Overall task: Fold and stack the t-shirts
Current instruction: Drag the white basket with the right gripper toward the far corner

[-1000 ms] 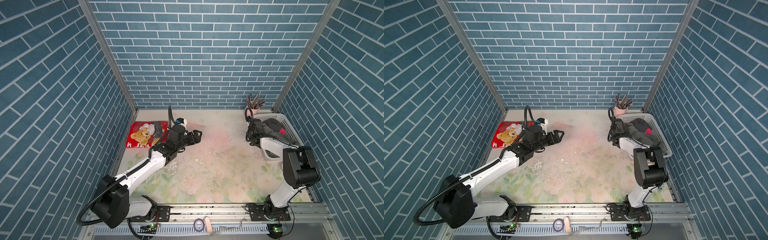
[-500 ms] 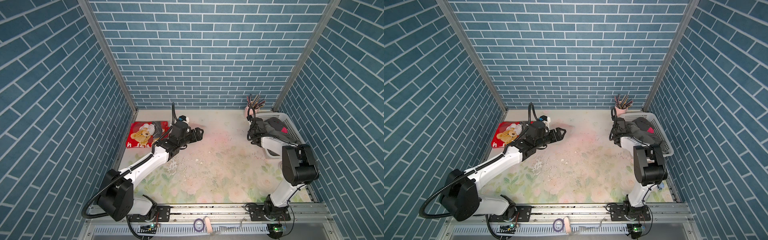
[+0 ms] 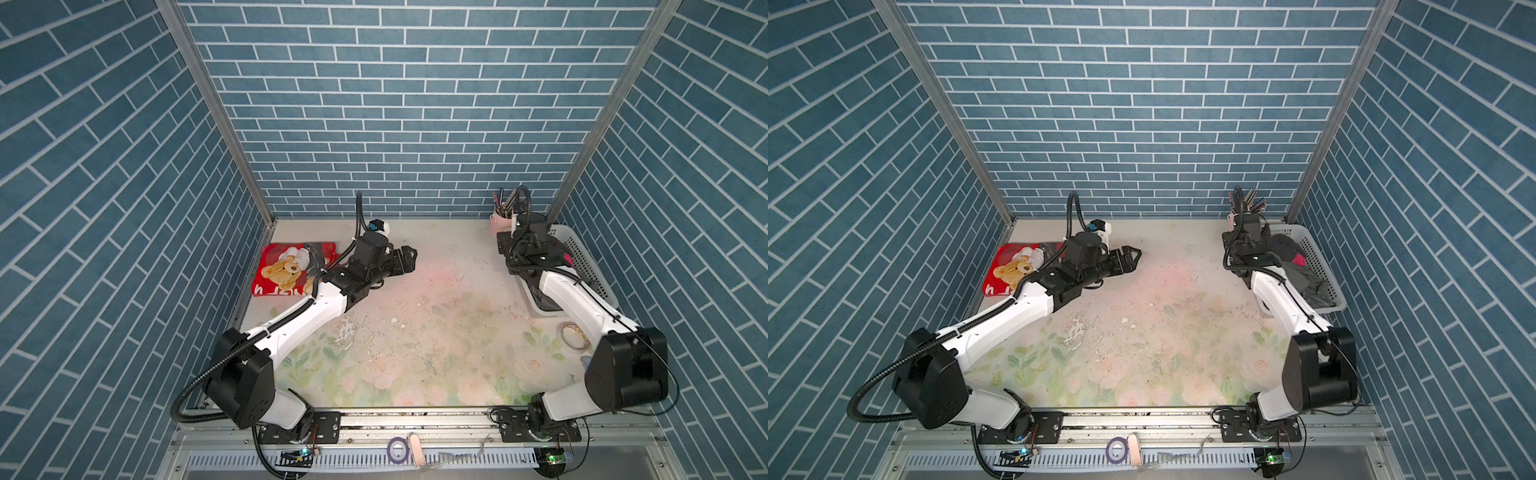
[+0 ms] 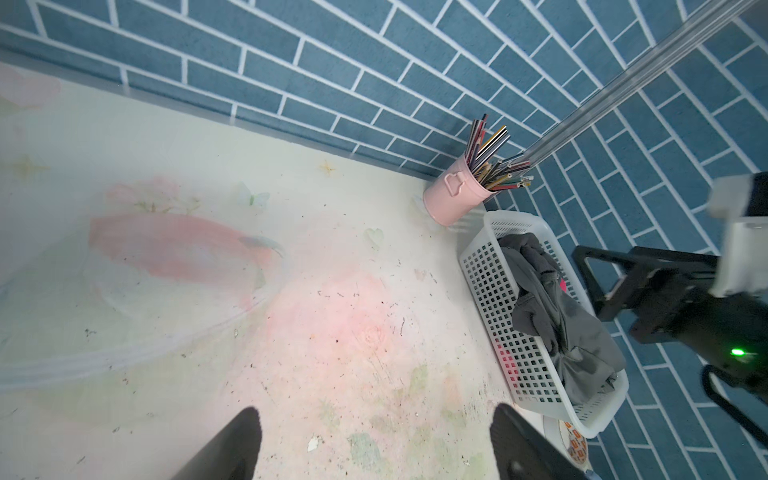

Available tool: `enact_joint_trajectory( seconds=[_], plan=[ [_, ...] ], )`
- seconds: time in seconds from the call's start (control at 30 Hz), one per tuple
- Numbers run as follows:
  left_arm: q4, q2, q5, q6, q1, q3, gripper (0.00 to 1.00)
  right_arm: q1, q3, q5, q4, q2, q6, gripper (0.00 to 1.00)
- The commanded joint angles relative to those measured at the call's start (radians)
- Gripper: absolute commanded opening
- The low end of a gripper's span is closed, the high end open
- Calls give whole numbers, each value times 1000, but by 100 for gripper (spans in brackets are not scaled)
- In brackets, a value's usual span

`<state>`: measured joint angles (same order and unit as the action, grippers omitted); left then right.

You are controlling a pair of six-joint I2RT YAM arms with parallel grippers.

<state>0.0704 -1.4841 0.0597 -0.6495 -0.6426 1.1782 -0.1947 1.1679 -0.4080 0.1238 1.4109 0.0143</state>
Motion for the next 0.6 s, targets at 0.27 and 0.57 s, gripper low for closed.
enact_joint_trajectory(
  seconds=[0.27, 0.57],
  plan=[
    [102, -196, -49, 131, -179, 221, 88, 418, -165, 259, 262, -136, -444, 87],
    [127, -233, -38, 143, -213, 243, 88, 427, -111, 343, 228, 16, -438, 30]
  ],
)
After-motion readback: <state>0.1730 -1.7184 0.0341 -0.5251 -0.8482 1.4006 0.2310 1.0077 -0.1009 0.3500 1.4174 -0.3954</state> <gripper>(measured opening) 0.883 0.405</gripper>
